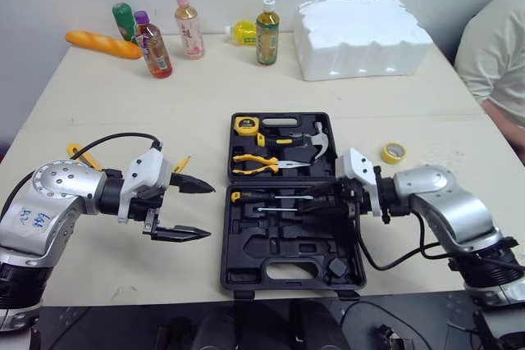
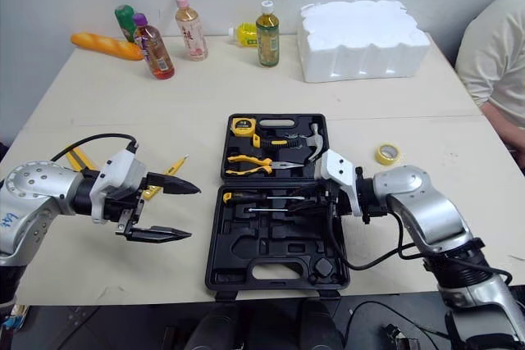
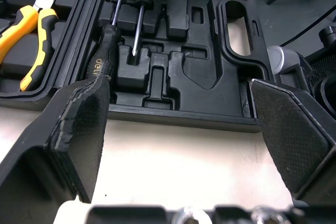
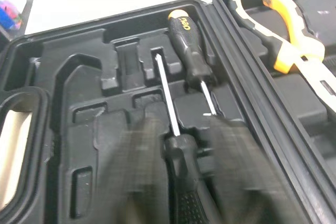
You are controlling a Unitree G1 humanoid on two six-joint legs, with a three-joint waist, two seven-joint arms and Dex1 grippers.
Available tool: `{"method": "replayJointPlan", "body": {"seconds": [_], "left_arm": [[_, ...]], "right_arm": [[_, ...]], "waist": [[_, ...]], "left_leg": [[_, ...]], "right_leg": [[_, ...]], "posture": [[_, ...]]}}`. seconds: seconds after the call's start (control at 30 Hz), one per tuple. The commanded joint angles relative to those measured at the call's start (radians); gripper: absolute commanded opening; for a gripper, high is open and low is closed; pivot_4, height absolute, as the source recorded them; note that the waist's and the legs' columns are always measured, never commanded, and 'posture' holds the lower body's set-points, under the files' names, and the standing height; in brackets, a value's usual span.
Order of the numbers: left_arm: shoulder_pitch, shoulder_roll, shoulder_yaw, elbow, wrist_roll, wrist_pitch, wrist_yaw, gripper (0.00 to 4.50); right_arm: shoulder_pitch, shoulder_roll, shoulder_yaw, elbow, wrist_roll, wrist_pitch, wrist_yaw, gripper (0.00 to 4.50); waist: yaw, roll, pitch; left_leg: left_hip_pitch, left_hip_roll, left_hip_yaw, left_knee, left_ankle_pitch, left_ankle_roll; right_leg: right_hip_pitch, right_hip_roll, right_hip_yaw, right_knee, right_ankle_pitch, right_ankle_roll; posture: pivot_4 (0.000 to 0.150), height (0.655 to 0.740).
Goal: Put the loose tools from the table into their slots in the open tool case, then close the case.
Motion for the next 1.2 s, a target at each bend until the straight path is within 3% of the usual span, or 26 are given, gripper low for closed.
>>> {"method": "replayJointPlan", "body": {"seconds": [0.03, 0.27, 0.53, 0.8, 0.93, 1.1, 1.13, 1.17, 1.2], "left_arm": [[-0.017, 0.004, 0.006, -0.009, -0.002, -0.006, -0.002, 4.50], [-0.034, 0.003, -0.003, 0.002, 0.006, -0.009, -0.004, 4.50], [-0.054, -0.005, -0.022, 0.017, 0.014, -0.019, -0.003, 4.50], [-0.048, -0.013, -0.025, 0.023, 0.021, -0.032, 0.001, 4.50], [0.018, -0.021, 0.021, 0.022, 0.013, -0.012, 0.055, 4.50], [0.124, -0.034, 0.105, -0.016, -0.018, 0.025, 0.131, 4.50], [0.212, -0.059, 0.189, -0.015, -0.024, 0.039, 0.179, 4.50], [0.279, -0.079, 0.249, -0.018, -0.029, 0.049, 0.217, 4.50], [0.323, -0.093, 0.289, -0.022, -0.032, 0.056, 0.242, 4.50]], "right_arm": [[0.008, 0.020, -0.013, 0.003, -0.005, -0.028, -0.001, 0.02], [0.018, 0.059, 0.020, 0.043, -0.053, -0.024, -0.029, 0.02], [0.056, 0.019, 0.135, 0.066, -0.170, 0.035, -0.049, 0.02], [0.079, 0.001, 0.182, 0.070, -0.226, 0.075, -0.102, 0.02], [0.111, 0.053, -0.016, -0.095, -0.058, 0.045, -0.144, 0.02], [0.150, 0.036, -0.194, -0.224, 0.066, 0.149, -0.205, 0.02], [0.197, -0.015, -0.332, -0.240, 0.117, 0.190, -0.195, 0.02], [0.235, -0.054, -0.433, -0.250, 0.155, 0.219, -0.188, 0.68], [0.261, -0.080, -0.497, -0.256, 0.181, 0.238, -0.185, 0.89]], "waist": [[-0.001, 0.000, 0.000], [0.000, 0.000, 0.000], [0.000, 0.000, 0.000], [0.001, -0.013, -0.016], [0.002, -0.014, -0.018], [-0.001, -0.002, -0.008], [-0.001, 0.001, -0.007], [0.000, 0.003, -0.006], [0.002, 0.005, -0.005]], "left_leg": [[0.000, 0.000, 0.000, 0.000, 0.000, 0.000], [0.000, 0.001, 0.000, 0.000, 0.000, 0.000], [0.002, 0.001, 0.000, 0.000, 0.000, 0.000], [0.010, 0.001, -0.005, 0.000, 0.000, -0.001], [0.008, 0.000, -0.008, -0.002, 0.000, -0.001], [0.000, 0.000, -0.008, -0.003, 0.000, -0.002], [0.000, 0.000, -0.008, -0.004, 0.001, -0.002], [0.000, 0.000, -0.008, -0.004, 0.001, -0.002], [0.000, 0.000, -0.007, -0.005, 0.000, -0.002]], "right_leg": [[0.000, 0.000, 0.000, 0.000, 0.000, 0.000], [0.000, 0.001, 0.000, 0.001, 0.000, 0.000], [0.002, 0.001, -0.001, 0.001, 0.000, 0.000], [0.010, -0.003, 0.003, 0.000, -0.001, -0.003], [0.010, -0.006, 0.001, 0.000, -0.002, -0.005], [0.002, -0.006, 0.000, -0.001, -0.002, -0.005], [0.001, -0.006, 0.000, -0.001, -0.002, -0.005], [0.001, -0.006, -0.001, -0.002, -0.002, -0.005], [0.001, -0.006, -0.001, -0.002, -0.002, -0.005]], "posture": [[0.150, 0.7383], [0.150, 0.7383], [0.150, 0.7383], [0.150, 0.7383], [0.150, 0.7383], [0.150, 0.7383], [0.150, 0.7383], [0.150, 0.7383], [0.150, 0.7383]]}}
